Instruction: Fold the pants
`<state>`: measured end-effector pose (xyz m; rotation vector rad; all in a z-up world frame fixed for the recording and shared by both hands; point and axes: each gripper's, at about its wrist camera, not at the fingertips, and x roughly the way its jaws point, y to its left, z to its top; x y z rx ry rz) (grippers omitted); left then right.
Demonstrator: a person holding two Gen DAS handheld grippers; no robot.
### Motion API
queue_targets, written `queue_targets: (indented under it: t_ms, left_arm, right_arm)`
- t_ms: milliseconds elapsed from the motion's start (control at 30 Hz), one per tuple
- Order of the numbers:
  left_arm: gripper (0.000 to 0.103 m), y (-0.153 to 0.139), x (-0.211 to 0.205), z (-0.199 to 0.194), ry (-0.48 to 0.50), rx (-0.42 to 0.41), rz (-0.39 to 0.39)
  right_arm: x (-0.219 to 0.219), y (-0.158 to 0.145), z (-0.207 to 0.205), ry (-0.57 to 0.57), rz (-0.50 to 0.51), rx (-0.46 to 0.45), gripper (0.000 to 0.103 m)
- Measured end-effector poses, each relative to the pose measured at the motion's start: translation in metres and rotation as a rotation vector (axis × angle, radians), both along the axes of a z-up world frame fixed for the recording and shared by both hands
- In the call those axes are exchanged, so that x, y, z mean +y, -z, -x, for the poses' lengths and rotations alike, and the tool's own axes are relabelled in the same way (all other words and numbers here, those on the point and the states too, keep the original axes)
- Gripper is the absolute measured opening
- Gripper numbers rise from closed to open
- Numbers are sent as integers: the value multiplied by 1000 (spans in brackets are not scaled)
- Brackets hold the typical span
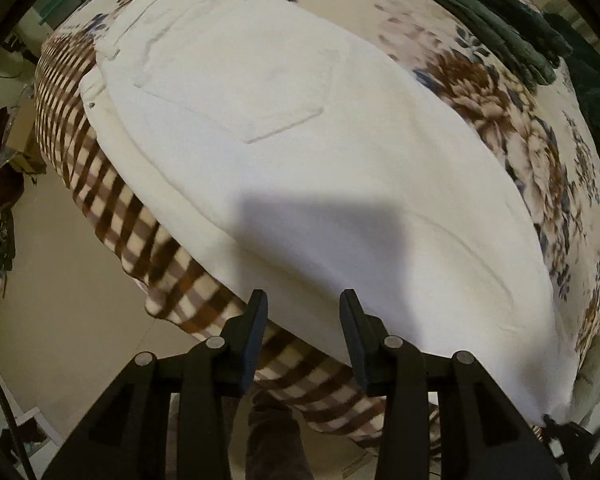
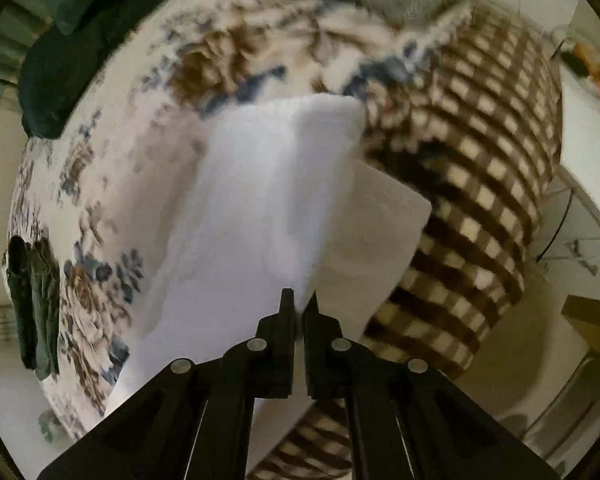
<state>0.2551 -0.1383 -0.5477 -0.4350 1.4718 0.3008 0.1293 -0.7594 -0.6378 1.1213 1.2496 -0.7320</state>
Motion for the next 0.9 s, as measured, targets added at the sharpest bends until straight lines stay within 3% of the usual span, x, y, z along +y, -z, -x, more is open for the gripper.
queue_targets:
  t_ms: [67,133,233,333,467,633,767,900]
  left_arm:
    - [35,2,1,4,-8,3,-3]
    - [35,2,9,8,-37,1,20]
    - [35,-9,27,17,-90,-25,42]
    - [35,-18,63,19,-135,-42,60]
    - [35,-21,125,7,-207,-57,66]
    - [35,-5,193,-14,-246,-39,85]
    - [35,21,230,-31,-256,7,122]
    - [35,46,256,-41,-309,34,206]
  right_arm:
    - [1,31,-10,-39,-111,44,14]
    - [1,39,-13,-70,-139,55,26]
    - [8,21,-3,-74,-91,33,36]
    - [46,-3,-2,-119,-75,9,50]
    - [126,-8,-21,-216,-207,-69,50]
    - [246,21,-51,-281,-375,-97,50]
    - [295,46,-60,-238,-394,-98,50]
    - [316,60,-63,-157,-327,-107,49]
